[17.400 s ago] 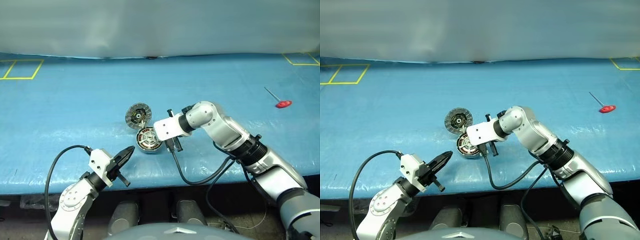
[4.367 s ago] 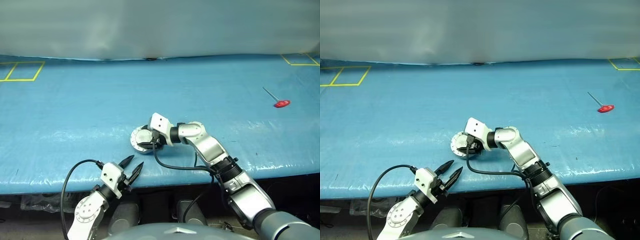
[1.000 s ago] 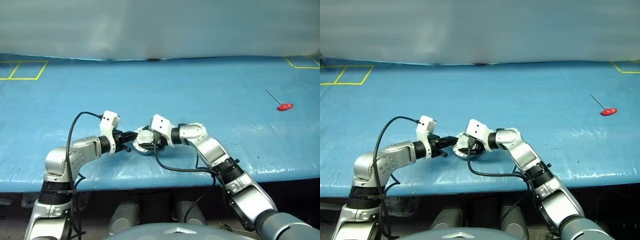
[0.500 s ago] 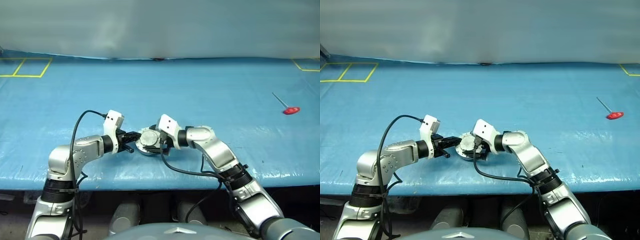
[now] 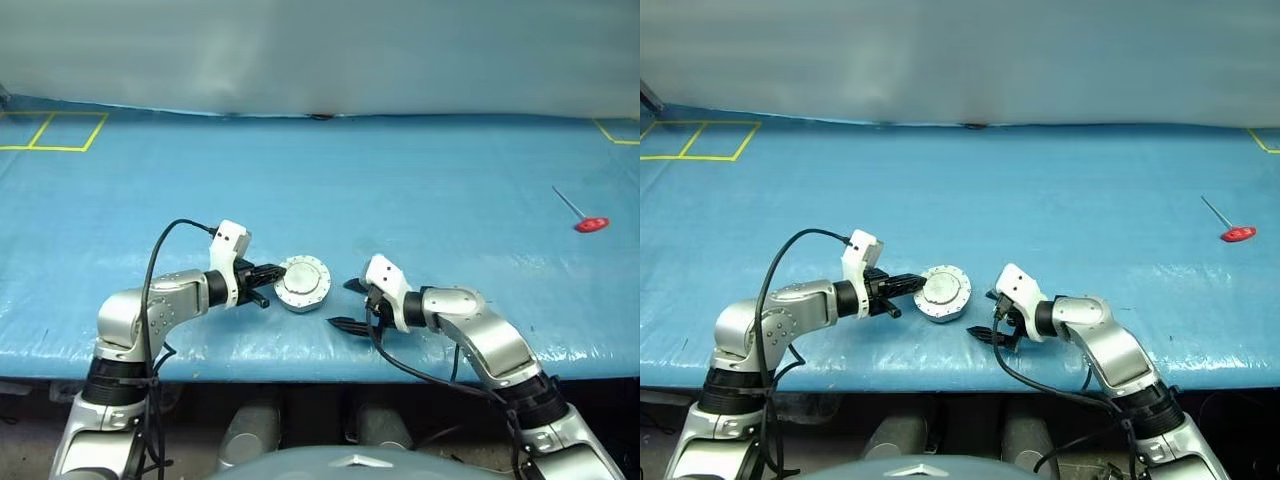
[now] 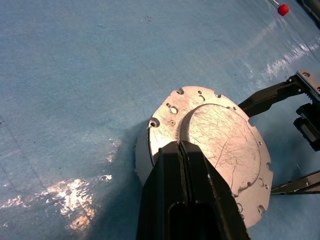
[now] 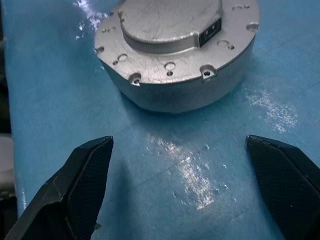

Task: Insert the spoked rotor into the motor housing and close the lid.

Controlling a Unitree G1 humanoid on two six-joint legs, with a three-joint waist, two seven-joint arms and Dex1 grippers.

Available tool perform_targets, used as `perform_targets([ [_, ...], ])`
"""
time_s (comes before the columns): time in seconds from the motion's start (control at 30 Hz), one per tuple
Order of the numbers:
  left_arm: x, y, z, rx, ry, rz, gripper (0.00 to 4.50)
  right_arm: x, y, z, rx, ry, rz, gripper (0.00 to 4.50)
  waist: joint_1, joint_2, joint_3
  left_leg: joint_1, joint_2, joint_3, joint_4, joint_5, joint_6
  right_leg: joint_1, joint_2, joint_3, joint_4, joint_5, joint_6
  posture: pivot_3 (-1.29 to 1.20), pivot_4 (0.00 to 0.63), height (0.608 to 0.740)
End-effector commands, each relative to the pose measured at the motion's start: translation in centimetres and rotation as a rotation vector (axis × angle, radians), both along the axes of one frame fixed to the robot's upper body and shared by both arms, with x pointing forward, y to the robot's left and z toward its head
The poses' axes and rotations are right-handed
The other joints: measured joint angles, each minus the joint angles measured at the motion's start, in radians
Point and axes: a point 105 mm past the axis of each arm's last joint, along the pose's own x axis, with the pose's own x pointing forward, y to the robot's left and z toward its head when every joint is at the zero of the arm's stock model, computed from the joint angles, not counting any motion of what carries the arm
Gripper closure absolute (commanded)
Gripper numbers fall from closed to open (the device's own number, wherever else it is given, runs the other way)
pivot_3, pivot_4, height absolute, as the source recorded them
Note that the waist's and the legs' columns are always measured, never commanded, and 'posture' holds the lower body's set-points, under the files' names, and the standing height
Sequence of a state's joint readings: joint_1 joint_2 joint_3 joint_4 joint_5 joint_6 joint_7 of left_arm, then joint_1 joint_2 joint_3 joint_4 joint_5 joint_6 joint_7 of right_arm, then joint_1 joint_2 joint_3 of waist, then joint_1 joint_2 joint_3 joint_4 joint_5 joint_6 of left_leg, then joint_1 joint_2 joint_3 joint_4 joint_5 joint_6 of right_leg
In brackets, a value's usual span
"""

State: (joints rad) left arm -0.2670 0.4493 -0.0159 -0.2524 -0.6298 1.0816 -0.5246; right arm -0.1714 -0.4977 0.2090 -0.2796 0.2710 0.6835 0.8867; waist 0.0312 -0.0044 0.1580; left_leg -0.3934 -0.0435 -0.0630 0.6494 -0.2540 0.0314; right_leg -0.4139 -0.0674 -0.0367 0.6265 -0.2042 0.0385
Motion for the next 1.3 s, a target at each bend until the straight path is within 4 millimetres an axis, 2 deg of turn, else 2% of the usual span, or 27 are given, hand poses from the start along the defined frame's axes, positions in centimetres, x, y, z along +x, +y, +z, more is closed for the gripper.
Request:
perform_targets([
  [0.03, -1.4, -0.8, -2.2, 0.034, 0.094, -0.046, 4.50, 0.3, -0.1, 3.3, 0.185, 0.002, -0.078, 0.02, 0.001, 0.000, 0.000, 0.000, 0.000, 0.000, 0.000, 0.000, 0.000, 0.000, 0.000, 0.000, 0.000, 0.000, 0.000, 0.00, 0.150, 0.740],
  [0.17, -1.4, -0.7, -2.1, 0.037, 0.090, -0.047, 4.50, 1.4, -0.7, 4.3, 0.370, 0.125, -0.257, 0.02, 0.000, 0.000, 0.000, -0.001, 0.000, -0.002, 0.000, -0.001, 0.002, 0.000, 0.000, -0.001, 0.000, 0.001, -0.001, 0.00, 0.150, 0.740],
  [0.3, -1.4, -0.5, -2.0, 0.040, 0.085, -0.046, 4.50, 1.9, -0.6, 3.5, 0.442, 0.253, -0.373, 0.02, 0.000, 0.000, 0.000, -0.001, 0.000, -0.002, 0.000, -0.001, 0.001, 0.000, 0.000, -0.001, 0.000, 0.001, -0.002, 0.00, 0.150, 0.740],
  [0.43, -1.4, -0.5, -2.0, 0.040, 0.081, -0.047, 4.50, 1.4, 1.0, 1.6, 0.459, 0.407, -0.435, 0.02, -0.002, 0.001, 0.000, -0.001, 0.000, -0.002, 0.000, -0.001, 0.001, 0.000, 0.001, -0.001, 0.000, 0.001, -0.003, 0.00, 0.150, 0.740],
  [0.73, -1.7, -0.5, -1.9, 0.037, 0.077, -0.055, 4.50, 0.8, 2.5, -0.1, 0.471, 0.589, -0.462, 0.02, -0.009, 0.002, -0.001, -0.001, -0.001, -0.001, 0.000, 0.000, 0.000, 0.000, 0.004, -0.001, 0.000, 0.001, -0.003, 0.00, 0.150, 0.740],
  [1.07, -1.9, -0.4, -2.1, 0.036, 0.081, -0.050, 4.50, 0.1, 2.8, -0.5, 0.606, 0.795, -0.467, 0.02, -0.016, 0.006, -0.004, 0.000, -0.001, -0.001, 0.000, -0.001, 0.002, 0.001, 0.006, -0.001, 0.001, 0.001, -0.003, 0.00, 0.150, 0.740],
  [1.3, -1.9, -0.4, -2.2, 0.035, 0.081, -0.050, 4.50, -0.4, 3.4, -0.6, 0.633, 0.858, -0.452, 0.02, -0.019, 0.010, -0.007, 0.001, -0.001, 0.000, 0.000, -0.001, 0.004, 0.001, 0.006, -0.001, 0.001, 0.001, -0.003, 0.00, 0.150, 0.740],
])
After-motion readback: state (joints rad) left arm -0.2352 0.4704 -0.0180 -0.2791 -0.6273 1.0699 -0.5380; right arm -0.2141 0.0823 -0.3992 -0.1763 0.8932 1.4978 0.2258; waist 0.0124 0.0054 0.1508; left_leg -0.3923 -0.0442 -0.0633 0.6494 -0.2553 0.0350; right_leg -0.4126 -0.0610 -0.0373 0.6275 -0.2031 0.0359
